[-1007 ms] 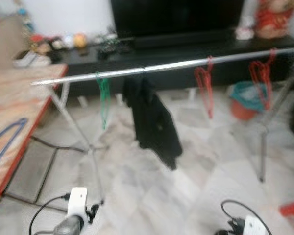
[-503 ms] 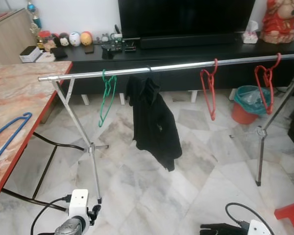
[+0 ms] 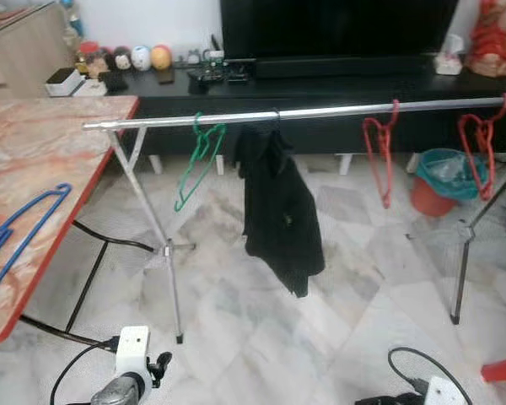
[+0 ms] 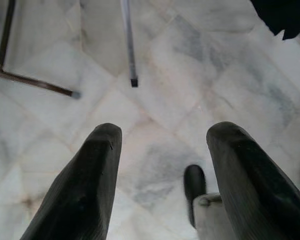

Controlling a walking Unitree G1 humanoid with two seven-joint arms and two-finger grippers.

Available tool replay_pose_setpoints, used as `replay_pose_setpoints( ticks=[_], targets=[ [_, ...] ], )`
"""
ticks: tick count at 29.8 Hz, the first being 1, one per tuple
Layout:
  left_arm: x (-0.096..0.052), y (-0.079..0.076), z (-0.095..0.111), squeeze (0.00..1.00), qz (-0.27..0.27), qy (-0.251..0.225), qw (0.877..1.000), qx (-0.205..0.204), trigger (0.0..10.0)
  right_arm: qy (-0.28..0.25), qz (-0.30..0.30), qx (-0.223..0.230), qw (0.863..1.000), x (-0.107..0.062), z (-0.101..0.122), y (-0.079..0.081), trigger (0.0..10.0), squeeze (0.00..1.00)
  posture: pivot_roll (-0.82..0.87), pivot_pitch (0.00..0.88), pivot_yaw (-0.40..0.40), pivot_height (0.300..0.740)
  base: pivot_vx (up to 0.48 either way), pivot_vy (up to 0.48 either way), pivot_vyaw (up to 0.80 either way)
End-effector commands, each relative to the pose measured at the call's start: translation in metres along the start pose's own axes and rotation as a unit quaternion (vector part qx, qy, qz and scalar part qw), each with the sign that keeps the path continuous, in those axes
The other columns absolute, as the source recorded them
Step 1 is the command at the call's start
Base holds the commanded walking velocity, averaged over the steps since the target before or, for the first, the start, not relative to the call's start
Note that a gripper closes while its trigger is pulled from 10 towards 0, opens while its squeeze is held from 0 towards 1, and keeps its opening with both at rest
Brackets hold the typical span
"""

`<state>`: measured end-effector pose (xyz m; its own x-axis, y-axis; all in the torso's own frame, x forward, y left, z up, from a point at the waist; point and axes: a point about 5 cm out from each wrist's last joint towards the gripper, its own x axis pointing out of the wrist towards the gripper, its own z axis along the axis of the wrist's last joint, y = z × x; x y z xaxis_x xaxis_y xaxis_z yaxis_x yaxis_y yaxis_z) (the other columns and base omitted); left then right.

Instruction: Hang hanger

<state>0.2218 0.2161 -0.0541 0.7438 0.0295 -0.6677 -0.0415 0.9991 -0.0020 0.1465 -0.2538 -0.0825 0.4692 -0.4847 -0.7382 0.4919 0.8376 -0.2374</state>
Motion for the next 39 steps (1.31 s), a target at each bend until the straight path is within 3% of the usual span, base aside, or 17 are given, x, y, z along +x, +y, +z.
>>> replay_pose_setpoints(
  ticks=[1, 6, 22, 32, 39],
  targets=[
    [0.0, 0.0, -0.001, 0.0, 0.0, -0.002, 1.0, -0.002, 10.0, 0.007, -0.008, 0.002, 1.0, 0.0, -0.005, -0.006, 10.0, 0.0, -0.01, 0.007, 0.049, 0.74, 0.0, 0.311, 0.0],
    [0.001, 0.001, 0.004, 0.0, 0.0, -0.009, 1.0, -0.001, 10.0, 0.008, -0.008, 0.001, 1.0, 0.0, -0.005, -0.006, 10.0, 0.0, -0.01, 0.009, 0.049, 0.74, 0.0, 0.303, 0.0],
    [0.003, -0.001, 0.013, 0.0, -0.011, -0.025, 1.0, 0.004, 10.0, 0.006, -0.005, -0.001, 1.0, -0.001, -0.004, -0.004, 10.0, 0.0, -0.01, 0.014, 0.048, 0.74, 0.0, 0.0, 0.0],
    [0.004, -0.004, 0.015, 0.0, -0.016, -0.026, 0.999, 0.008, 10.0, 0.005, -0.004, -0.002, 1.0, -0.001, -0.004, -0.003, 10.0, 0.0, -0.01, 0.016, 0.049, 0.74, 0.0, 0.383, 0.0],
    [0.005, -0.006, 0.017, 0.0, -0.018, -0.03, 0.999, 0.012, 10.0, 0.005, -0.006, -0.002, 1.0, -0.001, -0.004, -0.003, 10.0, 0.0, 0.0, 0.017, 0.049, 0.74, 0.0, 0.0, 0.0]
  ],
)
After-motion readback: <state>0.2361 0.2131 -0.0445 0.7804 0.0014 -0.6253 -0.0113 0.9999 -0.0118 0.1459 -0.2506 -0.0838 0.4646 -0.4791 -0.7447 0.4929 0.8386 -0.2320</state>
